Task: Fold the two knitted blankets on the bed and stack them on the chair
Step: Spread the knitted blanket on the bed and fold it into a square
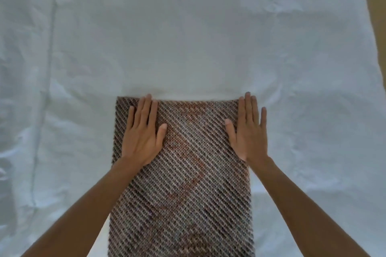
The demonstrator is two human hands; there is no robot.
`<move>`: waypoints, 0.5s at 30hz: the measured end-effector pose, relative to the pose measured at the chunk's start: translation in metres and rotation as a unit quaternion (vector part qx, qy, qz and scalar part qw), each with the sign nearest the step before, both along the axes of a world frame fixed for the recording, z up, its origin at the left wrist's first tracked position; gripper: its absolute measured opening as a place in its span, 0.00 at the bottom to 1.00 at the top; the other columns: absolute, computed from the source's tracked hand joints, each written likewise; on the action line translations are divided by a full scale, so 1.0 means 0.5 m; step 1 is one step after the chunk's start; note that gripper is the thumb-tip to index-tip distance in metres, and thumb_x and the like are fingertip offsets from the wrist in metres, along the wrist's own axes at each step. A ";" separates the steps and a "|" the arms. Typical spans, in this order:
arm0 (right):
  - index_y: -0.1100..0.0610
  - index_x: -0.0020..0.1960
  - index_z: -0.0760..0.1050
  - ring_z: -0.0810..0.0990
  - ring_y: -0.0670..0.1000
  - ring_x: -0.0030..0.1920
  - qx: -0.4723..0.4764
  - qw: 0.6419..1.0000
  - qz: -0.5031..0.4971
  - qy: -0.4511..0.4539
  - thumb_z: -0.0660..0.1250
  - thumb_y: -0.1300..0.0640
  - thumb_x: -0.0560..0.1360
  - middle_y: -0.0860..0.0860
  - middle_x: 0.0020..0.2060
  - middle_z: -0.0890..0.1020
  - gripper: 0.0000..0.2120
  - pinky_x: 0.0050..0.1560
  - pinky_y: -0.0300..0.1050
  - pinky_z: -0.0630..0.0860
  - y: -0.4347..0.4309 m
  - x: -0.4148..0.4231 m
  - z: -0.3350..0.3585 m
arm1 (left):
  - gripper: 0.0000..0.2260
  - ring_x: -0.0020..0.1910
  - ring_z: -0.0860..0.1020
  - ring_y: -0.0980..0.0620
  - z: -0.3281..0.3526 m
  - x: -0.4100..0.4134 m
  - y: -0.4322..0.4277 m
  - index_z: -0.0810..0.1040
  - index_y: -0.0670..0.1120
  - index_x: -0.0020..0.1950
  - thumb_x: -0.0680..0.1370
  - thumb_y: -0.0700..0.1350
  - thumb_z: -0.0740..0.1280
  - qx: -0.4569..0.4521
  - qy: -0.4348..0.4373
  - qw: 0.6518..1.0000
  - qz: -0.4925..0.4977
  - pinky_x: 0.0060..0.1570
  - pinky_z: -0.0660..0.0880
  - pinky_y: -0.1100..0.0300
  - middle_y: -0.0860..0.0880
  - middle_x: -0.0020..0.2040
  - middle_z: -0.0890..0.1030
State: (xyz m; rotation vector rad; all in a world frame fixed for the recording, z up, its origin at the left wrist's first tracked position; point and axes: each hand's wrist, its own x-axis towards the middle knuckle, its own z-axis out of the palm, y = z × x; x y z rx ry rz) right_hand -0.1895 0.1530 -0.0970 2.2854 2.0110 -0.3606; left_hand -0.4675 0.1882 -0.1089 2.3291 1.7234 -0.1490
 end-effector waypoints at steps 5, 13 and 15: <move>0.59 0.75 0.40 0.42 0.54 0.76 -0.053 0.998 0.037 0.008 0.38 0.39 0.78 0.57 0.76 0.46 0.33 0.74 0.58 0.45 -0.046 -0.045 -0.018 | 0.31 0.76 0.41 0.48 0.006 -0.008 -0.043 0.42 0.41 0.77 0.80 0.58 0.40 -0.012 0.020 0.998 0.055 0.75 0.41 0.50 0.43 0.77 0.42; 0.58 0.75 0.40 0.39 0.52 0.75 -0.046 0.996 0.071 0.008 0.37 0.38 0.78 0.55 0.76 0.44 0.33 0.74 0.54 0.38 -0.021 -0.068 -0.019 | 0.31 0.76 0.40 0.47 0.005 -0.012 -0.011 0.41 0.42 0.77 0.79 0.59 0.38 -0.020 0.014 1.000 0.012 0.74 0.39 0.50 0.43 0.77 0.41; 0.57 0.75 0.39 0.38 0.51 0.75 -0.062 0.995 0.077 0.006 0.36 0.38 0.78 0.54 0.76 0.42 0.33 0.73 0.53 0.36 0.003 -0.056 -0.023 | 0.30 0.76 0.41 0.48 0.008 -0.022 0.023 0.43 0.43 0.77 0.78 0.56 0.39 -0.024 0.017 1.000 0.000 0.74 0.39 0.51 0.43 0.78 0.44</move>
